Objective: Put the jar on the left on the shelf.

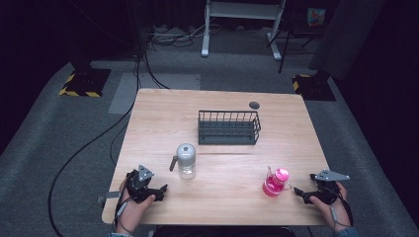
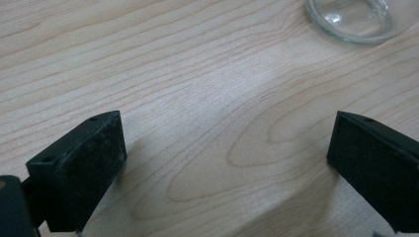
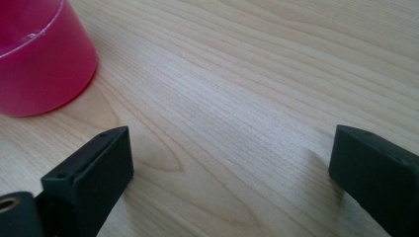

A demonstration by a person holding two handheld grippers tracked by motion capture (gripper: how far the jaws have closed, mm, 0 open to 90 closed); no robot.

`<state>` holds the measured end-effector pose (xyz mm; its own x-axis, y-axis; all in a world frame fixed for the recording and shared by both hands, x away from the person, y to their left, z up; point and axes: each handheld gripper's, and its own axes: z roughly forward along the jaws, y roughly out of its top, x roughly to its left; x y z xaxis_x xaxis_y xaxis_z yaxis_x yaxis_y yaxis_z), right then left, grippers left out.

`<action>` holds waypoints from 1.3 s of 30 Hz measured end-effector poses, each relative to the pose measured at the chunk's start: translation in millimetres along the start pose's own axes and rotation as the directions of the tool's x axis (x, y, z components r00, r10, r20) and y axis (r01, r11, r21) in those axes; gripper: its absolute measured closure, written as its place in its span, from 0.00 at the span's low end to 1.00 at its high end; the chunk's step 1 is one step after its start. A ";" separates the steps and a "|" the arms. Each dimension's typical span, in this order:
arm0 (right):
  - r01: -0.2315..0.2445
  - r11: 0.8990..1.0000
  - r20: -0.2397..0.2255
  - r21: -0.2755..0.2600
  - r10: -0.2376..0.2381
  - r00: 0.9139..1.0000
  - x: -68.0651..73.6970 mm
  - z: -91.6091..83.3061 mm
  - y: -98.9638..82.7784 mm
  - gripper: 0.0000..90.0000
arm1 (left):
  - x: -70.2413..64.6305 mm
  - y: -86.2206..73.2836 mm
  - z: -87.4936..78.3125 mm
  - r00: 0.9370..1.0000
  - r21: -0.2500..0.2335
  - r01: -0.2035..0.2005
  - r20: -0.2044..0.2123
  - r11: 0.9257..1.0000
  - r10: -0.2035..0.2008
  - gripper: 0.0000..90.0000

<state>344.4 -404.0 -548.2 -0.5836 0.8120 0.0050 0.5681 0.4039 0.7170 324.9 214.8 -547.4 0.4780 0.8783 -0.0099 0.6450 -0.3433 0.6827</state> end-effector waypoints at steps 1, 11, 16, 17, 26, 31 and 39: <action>0.000 1.000 0.000 0.000 0.000 1.000 0.0 0.0 0.0 0.03 | 0.0 0.0 0.0 1.000 0.000 0.000 0.000 1.000 0.000 0.02; -0.001 1.000 0.000 0.000 0.001 1.000 0.0 0.1 0.0 0.03 | -0.3 0.1 0.0 1.000 0.000 0.003 -0.002 1.000 -0.003 0.02; -0.001 1.000 0.000 0.000 0.001 1.000 0.1 0.1 0.0 0.03 | -0.8 0.5 0.1 1.000 0.002 0.009 -0.006 1.000 -0.009 0.02; -0.001 1.000 0.000 0.000 0.001 1.000 0.1 0.1 0.0 0.03 | -0.8 0.6 0.2 1.000 -0.001 0.010 -0.008 1.000 -0.010 0.02; -0.001 1.000 0.000 -0.001 0.001 1.000 0.1 0.1 0.0 0.03 | -3.6 14.9 -11.3 1.000 -0.044 0.017 -0.001 0.999 -0.018 0.06; -0.001 1.000 0.000 -0.001 0.001 1.000 0.1 0.1 0.0 0.03 | -6.8 24.7 -20.9 1.000 -0.065 0.013 -0.001 0.998 -0.013 0.06; 0.000 1.000 0.000 -0.001 0.000 1.000 0.0 0.1 -0.1 0.03 | -11.4 34.4 -34.9 1.000 -0.105 0.008 0.015 0.994 -0.007 0.06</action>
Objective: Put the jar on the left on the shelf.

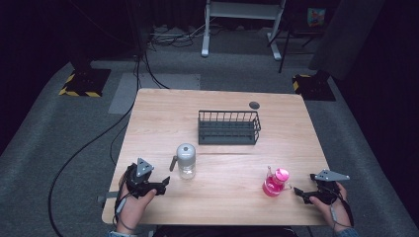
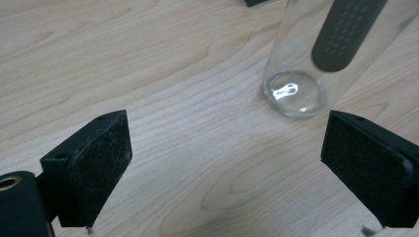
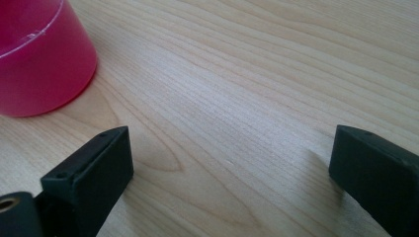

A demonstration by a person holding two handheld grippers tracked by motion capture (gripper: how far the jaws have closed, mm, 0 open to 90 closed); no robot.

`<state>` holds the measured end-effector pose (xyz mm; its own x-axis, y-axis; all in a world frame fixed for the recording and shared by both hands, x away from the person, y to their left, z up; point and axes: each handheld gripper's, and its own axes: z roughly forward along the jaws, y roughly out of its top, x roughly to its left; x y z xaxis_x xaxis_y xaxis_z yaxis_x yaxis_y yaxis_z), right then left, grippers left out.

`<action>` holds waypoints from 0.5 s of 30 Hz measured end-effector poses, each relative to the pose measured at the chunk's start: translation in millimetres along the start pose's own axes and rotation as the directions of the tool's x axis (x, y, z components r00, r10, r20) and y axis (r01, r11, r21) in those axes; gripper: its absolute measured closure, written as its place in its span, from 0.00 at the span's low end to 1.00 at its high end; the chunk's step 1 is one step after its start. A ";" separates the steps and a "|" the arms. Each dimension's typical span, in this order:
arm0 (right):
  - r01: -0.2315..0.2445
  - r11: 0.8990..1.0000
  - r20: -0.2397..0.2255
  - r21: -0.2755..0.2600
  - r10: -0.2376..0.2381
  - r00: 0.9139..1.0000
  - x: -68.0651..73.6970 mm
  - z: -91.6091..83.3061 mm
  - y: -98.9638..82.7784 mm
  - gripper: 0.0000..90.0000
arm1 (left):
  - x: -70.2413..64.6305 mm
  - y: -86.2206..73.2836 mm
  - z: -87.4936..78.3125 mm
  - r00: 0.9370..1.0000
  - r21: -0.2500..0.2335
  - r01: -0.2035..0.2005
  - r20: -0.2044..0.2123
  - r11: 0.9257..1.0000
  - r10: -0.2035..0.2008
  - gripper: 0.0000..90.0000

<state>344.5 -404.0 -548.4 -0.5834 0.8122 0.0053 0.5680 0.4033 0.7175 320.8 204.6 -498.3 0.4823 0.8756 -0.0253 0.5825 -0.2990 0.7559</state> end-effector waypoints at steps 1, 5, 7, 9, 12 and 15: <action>0.000 1.000 0.000 0.000 0.000 1.000 0.0 0.0 0.0 0.03 | -0.4 2.0 -2.2 1.000 -0.006 -0.006 0.003 1.000 0.006 0.06; 0.000 1.000 0.000 0.000 0.000 1.000 0.0 0.0 0.0 0.03 | -4.0 8.1 -8.3 1.000 -0.037 -0.009 0.008 0.999 0.009 0.06; 0.000 1.000 0.000 0.000 0.000 1.000 0.0 0.0 0.0 0.03 | -6.3 11.1 -11.5 1.000 -0.054 -0.013 0.016 0.998 0.014 0.06; 0.000 1.000 0.000 0.000 0.000 1.000 0.0 0.0 0.0 0.03 | -8.0 12.6 -14.0 1.000 -0.069 -0.016 0.021 0.998 0.017 0.06; -0.001 1.000 0.000 0.000 0.001 1.000 0.1 0.0 0.0 0.03 | -10.2 14.9 -17.8 1.000 -0.089 -0.015 0.025 0.996 0.017 0.06; 0.000 1.000 0.000 0.000 0.000 1.000 0.0 0.0 0.0 0.03 | -12.2 17.5 -21.9 0.999 -0.110 -0.014 0.030 0.994 0.017 0.06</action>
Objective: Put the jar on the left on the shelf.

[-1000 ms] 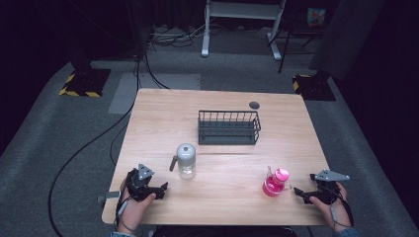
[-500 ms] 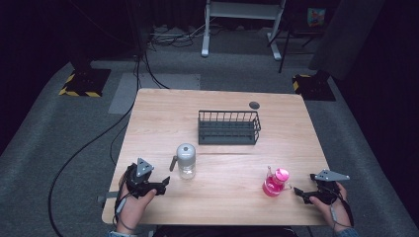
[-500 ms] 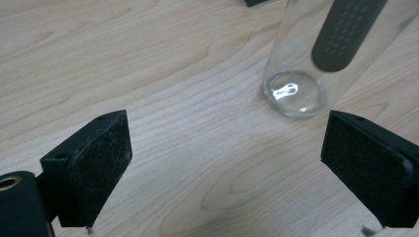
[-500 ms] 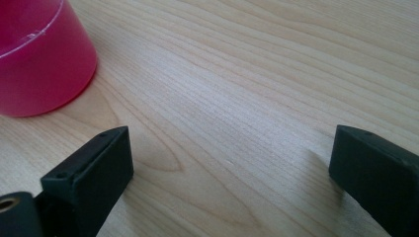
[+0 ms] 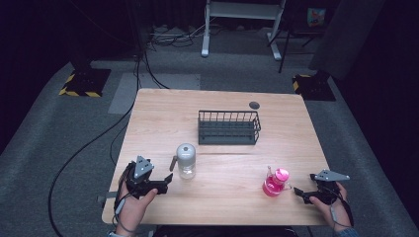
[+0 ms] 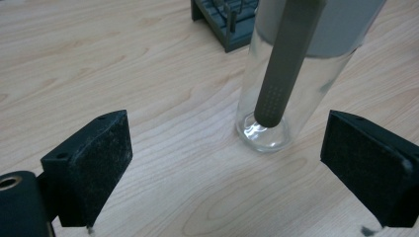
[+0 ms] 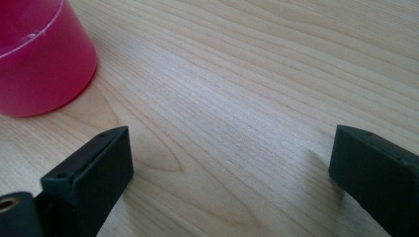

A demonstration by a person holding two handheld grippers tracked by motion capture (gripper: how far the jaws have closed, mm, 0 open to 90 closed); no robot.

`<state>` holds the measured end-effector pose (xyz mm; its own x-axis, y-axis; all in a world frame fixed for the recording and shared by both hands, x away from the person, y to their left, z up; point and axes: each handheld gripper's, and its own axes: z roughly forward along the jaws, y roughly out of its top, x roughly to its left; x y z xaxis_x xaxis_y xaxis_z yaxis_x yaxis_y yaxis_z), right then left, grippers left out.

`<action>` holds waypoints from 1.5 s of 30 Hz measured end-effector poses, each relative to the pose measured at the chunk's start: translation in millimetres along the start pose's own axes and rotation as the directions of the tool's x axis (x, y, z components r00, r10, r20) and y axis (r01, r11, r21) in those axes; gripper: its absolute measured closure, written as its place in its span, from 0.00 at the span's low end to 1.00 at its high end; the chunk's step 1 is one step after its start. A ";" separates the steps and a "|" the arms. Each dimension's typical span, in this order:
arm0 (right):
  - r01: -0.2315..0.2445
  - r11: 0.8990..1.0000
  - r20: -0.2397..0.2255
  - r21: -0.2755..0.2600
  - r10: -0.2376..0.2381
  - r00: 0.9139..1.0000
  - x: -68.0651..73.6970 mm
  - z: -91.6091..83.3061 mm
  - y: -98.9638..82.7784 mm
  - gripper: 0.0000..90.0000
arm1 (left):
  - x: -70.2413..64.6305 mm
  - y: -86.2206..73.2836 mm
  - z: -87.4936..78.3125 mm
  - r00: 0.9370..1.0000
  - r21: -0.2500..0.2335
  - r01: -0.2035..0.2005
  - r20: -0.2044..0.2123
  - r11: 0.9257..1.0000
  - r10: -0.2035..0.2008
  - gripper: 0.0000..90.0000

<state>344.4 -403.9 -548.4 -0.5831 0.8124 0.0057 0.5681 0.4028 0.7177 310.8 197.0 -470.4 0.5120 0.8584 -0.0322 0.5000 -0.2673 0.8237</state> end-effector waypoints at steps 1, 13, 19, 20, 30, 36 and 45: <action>0.000 1.000 0.000 0.000 0.000 1.000 0.0 0.0 0.0 0.03 | -0.9 1.3 -1.7 1.000 -0.007 -0.001 0.000 1.000 0.001 0.06; 0.000 1.000 0.000 0.000 0.000 1.000 0.0 0.1 0.0 0.03 | -6.4 11.9 -8.7 1.000 -0.060 -0.009 0.011 0.998 0.010 0.06; 0.000 1.000 0.000 0.000 0.000 1.000 0.0 0.1 0.0 0.03 | -9.9 17.9 -6.3 0.999 -0.073 -0.018 0.025 0.997 0.020 0.06; 0.000 1.000 0.000 0.000 0.000 1.000 0.0 0.1 0.0 0.03 | -10.2 18.8 -5.6 0.999 -0.076 -0.020 0.028 0.997 0.022 0.06; 0.000 1.000 0.000 0.000 0.000 1.000 0.0 0.1 0.0 0.03 | -13.7 27.7 4.0 0.998 -0.073 -0.037 0.053 0.997 0.041 0.06; 0.000 1.000 0.000 0.000 0.000 1.000 0.0 0.1 0.0 0.03 | -18.3 33.5 11.1 0.996 -0.078 -0.047 0.076 0.996 0.053 0.06; 0.000 1.000 0.000 0.000 0.000 1.000 0.0 0.1 0.0 0.03 | -23.2 37.4 22.3 0.994 -0.088 -0.041 0.093 0.995 0.049 0.06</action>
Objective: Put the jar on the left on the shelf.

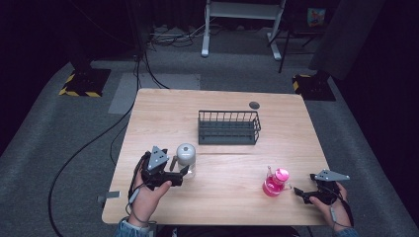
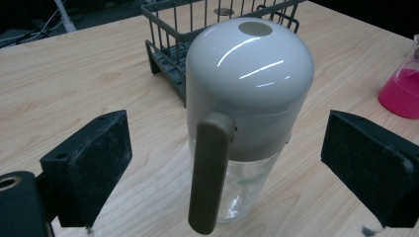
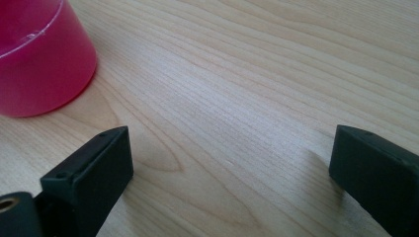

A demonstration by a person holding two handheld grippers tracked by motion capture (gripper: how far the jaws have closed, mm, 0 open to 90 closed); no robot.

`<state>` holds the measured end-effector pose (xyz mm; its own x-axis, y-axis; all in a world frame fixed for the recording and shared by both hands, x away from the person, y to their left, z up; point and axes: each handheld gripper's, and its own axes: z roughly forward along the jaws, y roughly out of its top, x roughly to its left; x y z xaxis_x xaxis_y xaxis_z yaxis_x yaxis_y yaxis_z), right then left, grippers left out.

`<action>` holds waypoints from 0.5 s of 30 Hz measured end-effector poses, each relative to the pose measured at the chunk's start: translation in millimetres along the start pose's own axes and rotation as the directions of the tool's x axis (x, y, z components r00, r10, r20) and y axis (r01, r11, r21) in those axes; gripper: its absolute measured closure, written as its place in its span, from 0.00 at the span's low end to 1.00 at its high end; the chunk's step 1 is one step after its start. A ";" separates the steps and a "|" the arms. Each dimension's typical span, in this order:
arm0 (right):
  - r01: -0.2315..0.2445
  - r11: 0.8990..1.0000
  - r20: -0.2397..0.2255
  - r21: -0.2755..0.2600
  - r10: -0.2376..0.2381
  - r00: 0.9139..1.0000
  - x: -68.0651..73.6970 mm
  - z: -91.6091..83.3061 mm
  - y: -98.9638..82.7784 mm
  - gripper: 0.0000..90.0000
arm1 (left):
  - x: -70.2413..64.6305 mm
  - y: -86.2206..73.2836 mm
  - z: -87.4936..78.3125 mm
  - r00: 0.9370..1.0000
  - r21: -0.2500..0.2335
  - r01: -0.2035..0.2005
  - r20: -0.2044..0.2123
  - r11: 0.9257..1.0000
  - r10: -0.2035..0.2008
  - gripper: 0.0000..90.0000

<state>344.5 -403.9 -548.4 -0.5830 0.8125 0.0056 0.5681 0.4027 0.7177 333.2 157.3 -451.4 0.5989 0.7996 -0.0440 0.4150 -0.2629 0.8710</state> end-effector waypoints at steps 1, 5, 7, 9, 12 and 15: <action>0.000 1.000 0.000 0.000 0.000 1.000 0.0 0.0 0.0 0.03 | 0.0 0.4 0.8 1.000 -0.002 0.000 0.002 1.000 0.000 0.06; 0.000 1.000 0.000 0.000 0.000 1.000 0.0 0.0 0.0 0.03 | -0.5 1.8 4.5 1.000 -0.004 0.001 0.009 1.000 -0.001 0.06; 0.000 1.000 0.000 0.000 0.000 1.000 0.0 0.0 0.0 0.03 | -1.0 2.1 6.5 1.000 -0.005 0.001 0.015 1.000 0.000 0.06; 0.001 1.000 0.000 0.000 -0.001 1.000 0.0 0.0 0.0 0.03 | -1.3 2.5 8.8 1.000 -0.006 0.003 0.021 1.000 -0.003 0.06; 0.000 1.000 0.000 0.000 0.000 1.000 0.0 0.0 0.0 0.03 | -1.4 3.3 12.6 1.000 -0.010 0.008 0.028 1.000 -0.008 0.06; 0.000 1.000 0.000 0.000 0.000 1.000 0.0 0.0 0.0 0.03 | -2.2 4.1 16.7 0.999 -0.010 0.010 0.037 1.000 -0.010 0.06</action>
<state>344.5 -403.9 -548.4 -0.5831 0.8124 0.0056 0.5680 0.4027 0.7177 345.0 145.5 -455.9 0.6197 0.7817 -0.0709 0.4147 -0.2493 0.8751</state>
